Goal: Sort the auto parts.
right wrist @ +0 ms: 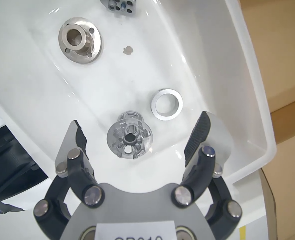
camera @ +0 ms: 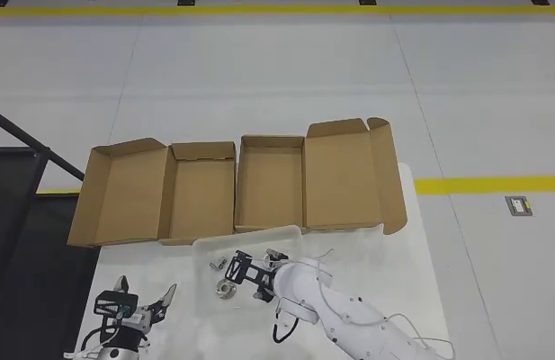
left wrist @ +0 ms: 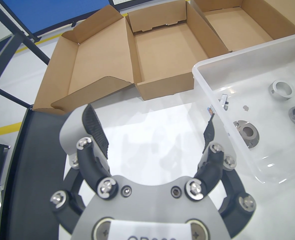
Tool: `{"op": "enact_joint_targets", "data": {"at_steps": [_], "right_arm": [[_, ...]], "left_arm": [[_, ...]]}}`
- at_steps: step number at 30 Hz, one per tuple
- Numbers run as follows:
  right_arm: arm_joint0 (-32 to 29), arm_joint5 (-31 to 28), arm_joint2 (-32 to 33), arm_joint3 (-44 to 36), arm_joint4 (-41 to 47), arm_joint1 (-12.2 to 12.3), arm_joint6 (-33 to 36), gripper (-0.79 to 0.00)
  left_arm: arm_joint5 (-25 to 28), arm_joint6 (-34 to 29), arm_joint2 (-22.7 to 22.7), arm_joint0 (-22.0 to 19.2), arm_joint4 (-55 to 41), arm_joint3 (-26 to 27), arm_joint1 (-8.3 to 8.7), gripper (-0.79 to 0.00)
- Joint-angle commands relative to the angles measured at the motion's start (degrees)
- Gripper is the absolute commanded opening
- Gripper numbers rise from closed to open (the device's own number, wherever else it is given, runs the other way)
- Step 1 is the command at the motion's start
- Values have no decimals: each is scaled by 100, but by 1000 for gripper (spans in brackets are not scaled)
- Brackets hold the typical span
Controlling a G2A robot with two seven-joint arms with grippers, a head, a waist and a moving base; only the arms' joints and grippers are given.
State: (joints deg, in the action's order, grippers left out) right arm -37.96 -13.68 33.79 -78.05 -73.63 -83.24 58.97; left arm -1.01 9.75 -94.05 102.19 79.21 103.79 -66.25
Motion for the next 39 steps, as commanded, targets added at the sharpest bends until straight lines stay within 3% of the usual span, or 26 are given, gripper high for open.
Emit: {"op": "enact_joint_targets", "data": {"at_steps": [1, 8, 9, 10, 14, 15, 16, 17, 19, 20, 24, 26, 30, 39], "right_arm": [[47, 55, -5, 101, 61, -46, 34, 0], [142, 298, -31, 454, 113, -183, 329, 0], [150, 321, -35, 476, 106, -199, 376, -62], [154, 321, -31, 493, 113, -212, 397, -185], [150, 295, -1, 551, 142, -248, 527, -163], [145, 300, 16, 586, 148, -254, 556, -249], [142, 310, 27, 610, 149, -261, 585, -277], [137, 315, 29, 628, 150, -271, 613, -259], [130, 320, 40, 663, 152, -290, 611, -123], [129, 309, 49, 699, 157, -298, 615, -99], [137, 261, 82, 805, 205, -335, 611, -92], [145, 242, 94, 838, 213, -353, 615, -262], [155, 278, 140, 802, 153, -377, 604, -785], [19, 199, 372, 244, -10, -327, 993, -785]], "left_arm": [[0, 0, 0, 0, 0, 0, 0, 0], [0, 0, 0, 0, 0, 0, 0, 0], [0, 0, 0, 0, 0, 0, 0, 0], [0, 0, 0, 0, 0, 0, 0, 0], [0, 0, 0, 0, 0, 0, 0, 0], [0, 0, 0, 0, 0, 0, 0, 0], [0, 0, 0, 0, 0, 0, 0, 0], [0, 0, 0, 0, 0, 0, 0, 0], [0, 0, 0, 0, 0, 0, 0, 0], [0, 0, 0, 0, 0, 0, 0, 0], [0, 0, 0, 0, 0, 0, 0, 0], [0, 0, 0, 0, 0, 0, 0, 0], [0, 0, 0, 0, 0, 0, 0, 0], [0, 0, 0, 0, 0, 0, 0, 0]]}}
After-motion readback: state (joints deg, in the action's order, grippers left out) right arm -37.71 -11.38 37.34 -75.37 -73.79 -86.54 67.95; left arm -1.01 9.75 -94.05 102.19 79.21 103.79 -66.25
